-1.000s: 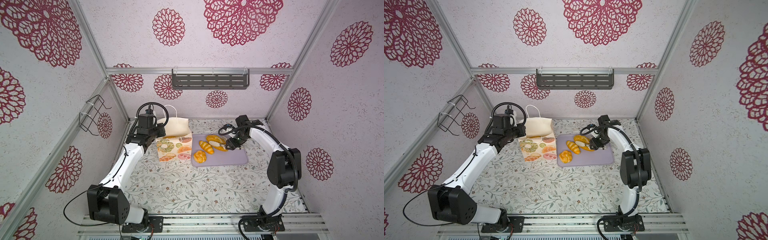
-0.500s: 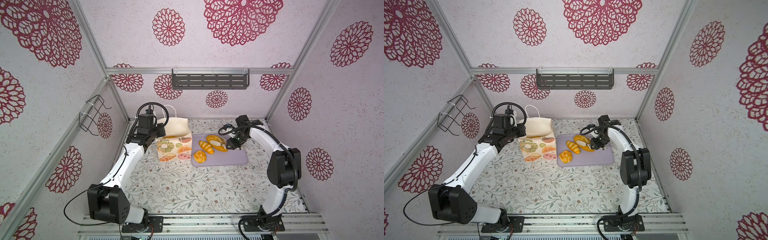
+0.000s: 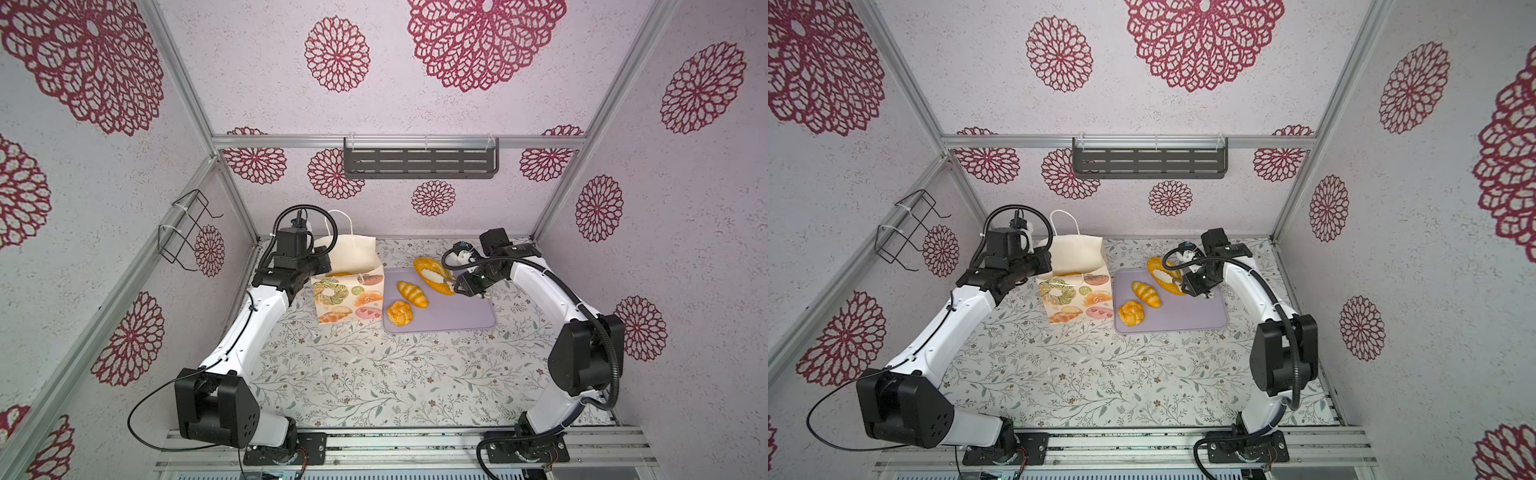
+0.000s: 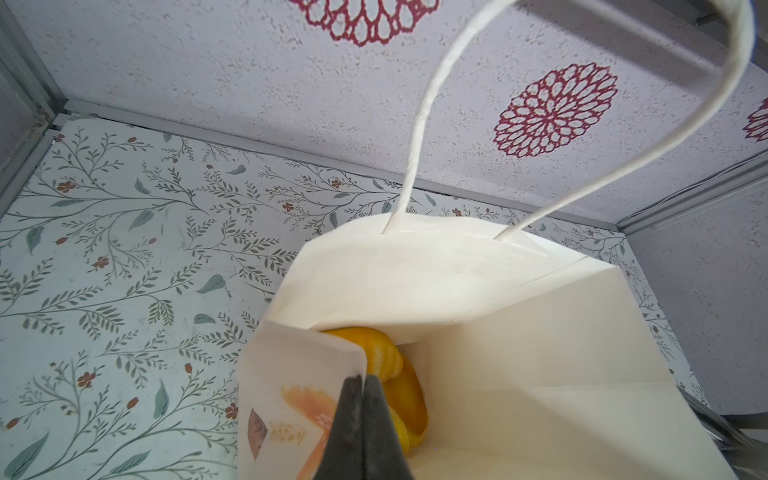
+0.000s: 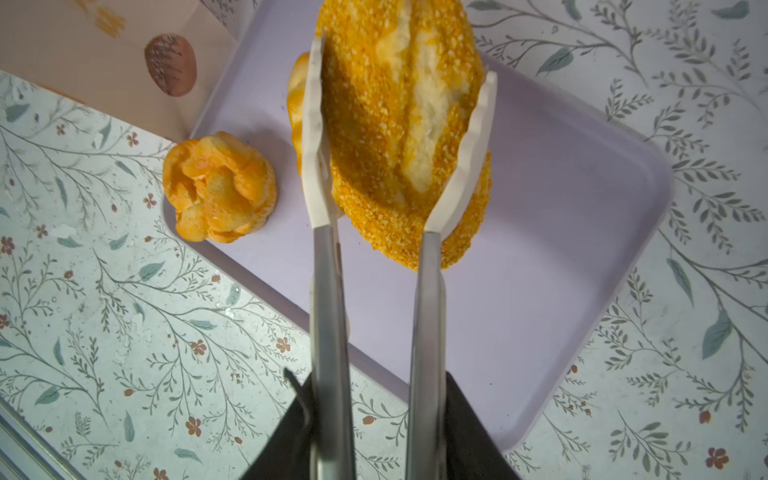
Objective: Place the fake bread into the paper bag
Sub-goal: 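Close the tongs on the sugar-crusted oval bread with the right gripper, then lift the oval bread in the tongs up off the tray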
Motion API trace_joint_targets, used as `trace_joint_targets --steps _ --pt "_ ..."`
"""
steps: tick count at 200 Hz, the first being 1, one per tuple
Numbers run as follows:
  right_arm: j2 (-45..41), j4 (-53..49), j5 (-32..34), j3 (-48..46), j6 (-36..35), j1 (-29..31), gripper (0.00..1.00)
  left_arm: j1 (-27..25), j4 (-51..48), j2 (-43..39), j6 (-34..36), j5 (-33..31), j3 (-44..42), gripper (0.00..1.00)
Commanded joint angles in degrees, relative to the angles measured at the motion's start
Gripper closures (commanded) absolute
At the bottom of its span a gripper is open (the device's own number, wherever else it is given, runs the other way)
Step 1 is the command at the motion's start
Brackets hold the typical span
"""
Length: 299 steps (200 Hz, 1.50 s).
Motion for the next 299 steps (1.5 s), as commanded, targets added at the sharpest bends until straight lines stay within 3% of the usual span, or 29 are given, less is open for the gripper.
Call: trace_joint_targets --steps 1,154,299 --pt "-4.4 6.7 -3.6 -2.1 3.4 0.0 0.62 -1.0 -0.7 0.3 0.5 1.2 0.2 1.0" --pt "-19.3 28.6 -7.6 -19.0 16.9 0.1 0.63 -1.0 -0.7 -2.0 0.8 1.3 0.1 1.0" --pt "-25.2 33.9 -7.6 -22.5 21.4 0.2 0.64 -1.1 2.3 -3.1 2.2 3.5 -1.9 1.0"
